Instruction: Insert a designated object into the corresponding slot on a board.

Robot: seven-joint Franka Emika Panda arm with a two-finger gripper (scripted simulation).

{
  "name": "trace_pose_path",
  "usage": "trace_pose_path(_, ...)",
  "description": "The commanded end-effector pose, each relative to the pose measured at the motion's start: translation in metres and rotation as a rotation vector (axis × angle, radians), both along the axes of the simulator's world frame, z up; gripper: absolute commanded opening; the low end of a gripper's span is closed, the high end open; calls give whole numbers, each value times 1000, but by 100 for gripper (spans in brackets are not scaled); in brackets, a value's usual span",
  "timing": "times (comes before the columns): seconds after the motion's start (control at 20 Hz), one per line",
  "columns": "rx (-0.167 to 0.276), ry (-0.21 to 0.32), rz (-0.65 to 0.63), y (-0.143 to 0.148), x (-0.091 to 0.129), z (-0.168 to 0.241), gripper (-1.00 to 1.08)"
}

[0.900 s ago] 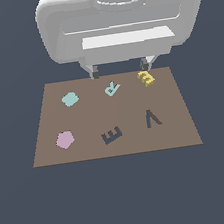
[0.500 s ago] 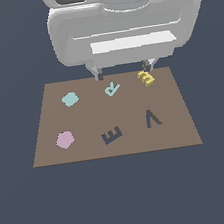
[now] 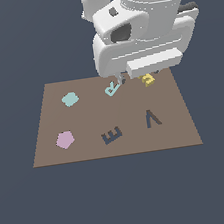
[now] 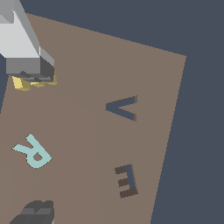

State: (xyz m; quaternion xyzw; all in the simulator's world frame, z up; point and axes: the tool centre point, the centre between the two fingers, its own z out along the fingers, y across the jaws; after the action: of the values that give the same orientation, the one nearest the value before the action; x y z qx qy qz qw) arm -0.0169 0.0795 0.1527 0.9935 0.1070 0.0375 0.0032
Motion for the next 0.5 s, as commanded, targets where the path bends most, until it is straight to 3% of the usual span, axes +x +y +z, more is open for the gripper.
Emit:
trace_pose_path(0.0,-1,19,57,17,-19,-25,100)
trace_pose_path(0.45,-7,65,203,53,-73,-88,100)
